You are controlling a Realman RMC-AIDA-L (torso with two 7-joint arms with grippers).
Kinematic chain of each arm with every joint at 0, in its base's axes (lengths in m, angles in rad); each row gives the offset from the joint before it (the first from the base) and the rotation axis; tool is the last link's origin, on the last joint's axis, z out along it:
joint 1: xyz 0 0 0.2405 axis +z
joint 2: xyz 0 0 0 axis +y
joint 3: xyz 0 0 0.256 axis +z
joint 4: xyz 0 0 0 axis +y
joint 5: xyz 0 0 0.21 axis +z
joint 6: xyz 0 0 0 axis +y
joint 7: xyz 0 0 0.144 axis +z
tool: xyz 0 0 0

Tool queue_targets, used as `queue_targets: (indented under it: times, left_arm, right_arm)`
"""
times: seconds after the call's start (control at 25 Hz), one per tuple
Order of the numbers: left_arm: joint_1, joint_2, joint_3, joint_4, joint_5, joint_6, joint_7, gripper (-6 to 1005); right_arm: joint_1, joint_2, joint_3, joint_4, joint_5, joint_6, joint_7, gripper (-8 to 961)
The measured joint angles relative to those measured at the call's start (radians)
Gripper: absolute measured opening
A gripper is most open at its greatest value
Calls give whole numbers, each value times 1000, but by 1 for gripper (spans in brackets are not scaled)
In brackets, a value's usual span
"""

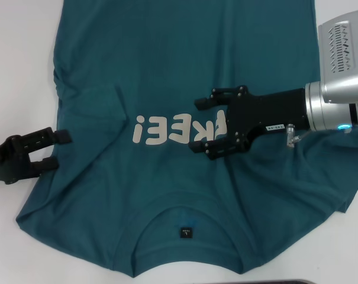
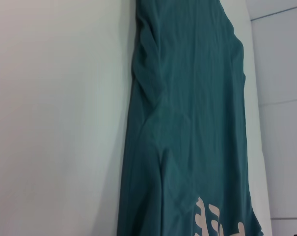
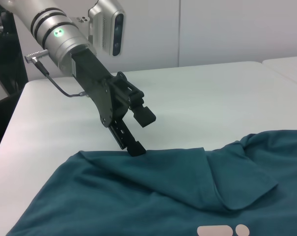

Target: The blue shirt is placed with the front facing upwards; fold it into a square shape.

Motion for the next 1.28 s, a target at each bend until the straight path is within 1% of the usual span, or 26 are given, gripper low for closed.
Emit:
queue_targets:
  times: [0.2, 0.44, 0.6, 0.72, 0.92, 1.04, 1.16, 1.24, 1.28]
  left_arm:
    - [-6, -8, 14, -3, 2, -5, 1, 964]
    - [-5, -5, 10, -4, 3, -9, 0, 964]
    - [-6, -7, 10, -6, 7, -40, -10, 964]
    - [-13, -5, 20, 1, 8, -39, -12, 964]
    - [-21, -9, 25, 2, 4, 41, 18, 964]
    - [-22, -11, 20, 2, 1, 127, 65, 964]
    - [-19, -11, 19, 3, 0, 246, 133, 964]
    - [-6, -8, 13, -4, 4, 267, 142, 964]
    - [4, -4, 9, -9, 9, 253, 136, 964]
  right_arm:
    - [0, 0, 0, 0, 0, 0, 0, 878]
    - [0, 0, 0, 0, 0, 0, 0, 878]
    - [0, 0, 0, 0, 0, 0, -2, 877]
    - [0, 0, 4, 0, 0, 0, -2, 877]
    - [0, 0, 7, 0, 0, 0, -2, 877]
    - [2, 0, 7, 0, 0, 0, -3, 876]
    - [3, 0, 8, 0, 0, 0, -3, 876]
    - [5, 0, 9, 0, 0, 0, -3, 876]
    - [5, 0, 9, 0, 0, 1, -3, 876]
